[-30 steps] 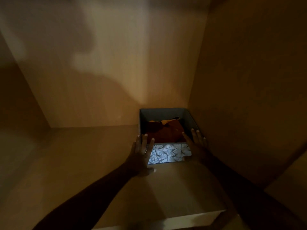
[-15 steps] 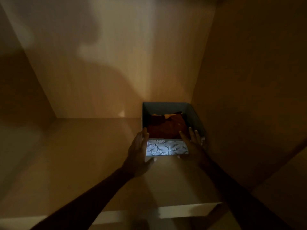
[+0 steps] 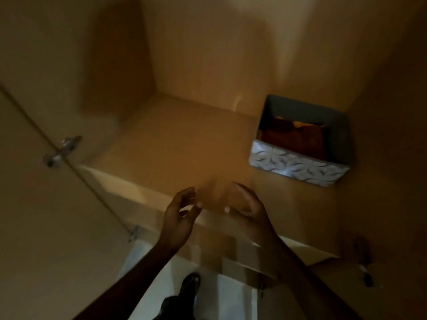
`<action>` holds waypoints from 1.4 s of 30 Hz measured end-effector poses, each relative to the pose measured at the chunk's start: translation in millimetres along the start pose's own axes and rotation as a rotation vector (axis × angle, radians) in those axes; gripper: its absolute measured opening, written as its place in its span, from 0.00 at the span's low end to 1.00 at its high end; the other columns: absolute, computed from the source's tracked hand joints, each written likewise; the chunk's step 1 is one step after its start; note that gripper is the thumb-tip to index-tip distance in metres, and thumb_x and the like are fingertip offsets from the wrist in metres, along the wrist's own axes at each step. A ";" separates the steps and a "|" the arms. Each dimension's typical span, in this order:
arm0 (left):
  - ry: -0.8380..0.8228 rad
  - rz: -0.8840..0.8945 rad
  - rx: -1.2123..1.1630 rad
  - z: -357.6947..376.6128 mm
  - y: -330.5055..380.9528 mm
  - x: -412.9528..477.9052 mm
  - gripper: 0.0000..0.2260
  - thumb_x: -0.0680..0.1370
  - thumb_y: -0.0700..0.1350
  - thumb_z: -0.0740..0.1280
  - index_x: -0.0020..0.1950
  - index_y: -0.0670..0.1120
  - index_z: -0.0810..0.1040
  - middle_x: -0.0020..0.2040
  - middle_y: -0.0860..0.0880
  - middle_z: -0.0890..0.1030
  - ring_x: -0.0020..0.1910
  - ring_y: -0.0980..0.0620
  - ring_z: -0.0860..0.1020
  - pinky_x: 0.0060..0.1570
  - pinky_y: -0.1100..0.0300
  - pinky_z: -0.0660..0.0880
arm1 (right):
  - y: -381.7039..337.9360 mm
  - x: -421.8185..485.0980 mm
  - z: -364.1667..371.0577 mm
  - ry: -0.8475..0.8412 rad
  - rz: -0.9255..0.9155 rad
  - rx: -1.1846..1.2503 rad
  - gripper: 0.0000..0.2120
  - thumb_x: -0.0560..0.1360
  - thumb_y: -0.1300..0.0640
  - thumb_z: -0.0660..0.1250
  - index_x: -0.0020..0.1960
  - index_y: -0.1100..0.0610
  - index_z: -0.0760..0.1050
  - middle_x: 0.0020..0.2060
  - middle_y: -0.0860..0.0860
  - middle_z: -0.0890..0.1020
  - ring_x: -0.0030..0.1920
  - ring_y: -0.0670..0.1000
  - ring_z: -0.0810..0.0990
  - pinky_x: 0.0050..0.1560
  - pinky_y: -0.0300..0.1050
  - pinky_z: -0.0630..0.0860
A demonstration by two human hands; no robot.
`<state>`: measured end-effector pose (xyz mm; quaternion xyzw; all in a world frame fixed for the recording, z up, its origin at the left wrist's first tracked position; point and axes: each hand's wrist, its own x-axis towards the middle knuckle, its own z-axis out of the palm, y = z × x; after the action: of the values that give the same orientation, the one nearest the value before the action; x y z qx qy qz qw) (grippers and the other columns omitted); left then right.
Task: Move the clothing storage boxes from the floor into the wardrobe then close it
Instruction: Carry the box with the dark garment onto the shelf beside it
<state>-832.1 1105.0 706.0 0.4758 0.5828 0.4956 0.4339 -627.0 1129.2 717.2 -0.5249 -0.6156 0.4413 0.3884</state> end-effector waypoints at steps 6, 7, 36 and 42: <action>0.356 -0.184 0.005 -73.8 -49.6 -115.1 0.15 0.78 0.42 0.68 0.65 0.49 0.76 0.60 0.52 0.80 0.58 0.55 0.78 0.51 0.63 0.74 | -3.7 -43.7 84.0 -0.358 0.024 0.055 0.28 0.73 0.56 0.71 0.69 0.42 0.69 0.67 0.37 0.71 0.66 0.34 0.69 0.57 0.34 0.75; 0.409 -0.208 0.005 -85.0 -56.6 -133.5 0.15 0.78 0.42 0.68 0.64 0.49 0.76 0.59 0.52 0.80 0.57 0.55 0.78 0.50 0.65 0.74 | -2.1 -52.1 96.6 -0.418 0.039 0.053 0.28 0.73 0.57 0.71 0.70 0.43 0.69 0.67 0.37 0.71 0.66 0.34 0.69 0.55 0.30 0.74; 1.896 -0.746 -0.298 -130.9 -147.3 -698.6 0.16 0.78 0.44 0.68 0.66 0.49 0.74 0.59 0.53 0.78 0.57 0.57 0.77 0.57 0.57 0.76 | -33.9 -477.5 452.3 -2.085 -0.422 -0.413 0.27 0.73 0.55 0.71 0.70 0.43 0.67 0.67 0.43 0.71 0.68 0.42 0.68 0.62 0.35 0.69; 2.278 -0.809 -0.471 -73.6 -149.0 -733.8 0.16 0.78 0.43 0.68 0.66 0.48 0.75 0.58 0.52 0.79 0.56 0.56 0.78 0.57 0.58 0.76 | -21.8 -570.6 474.8 -2.438 -0.591 -0.566 0.30 0.69 0.46 0.71 0.70 0.40 0.67 0.68 0.42 0.72 0.69 0.43 0.68 0.68 0.48 0.69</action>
<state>-797.4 362.0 593.1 -0.5325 0.6304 0.5508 -0.1247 -996.5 499.2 582.8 0.3078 -0.7353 0.3859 -0.4644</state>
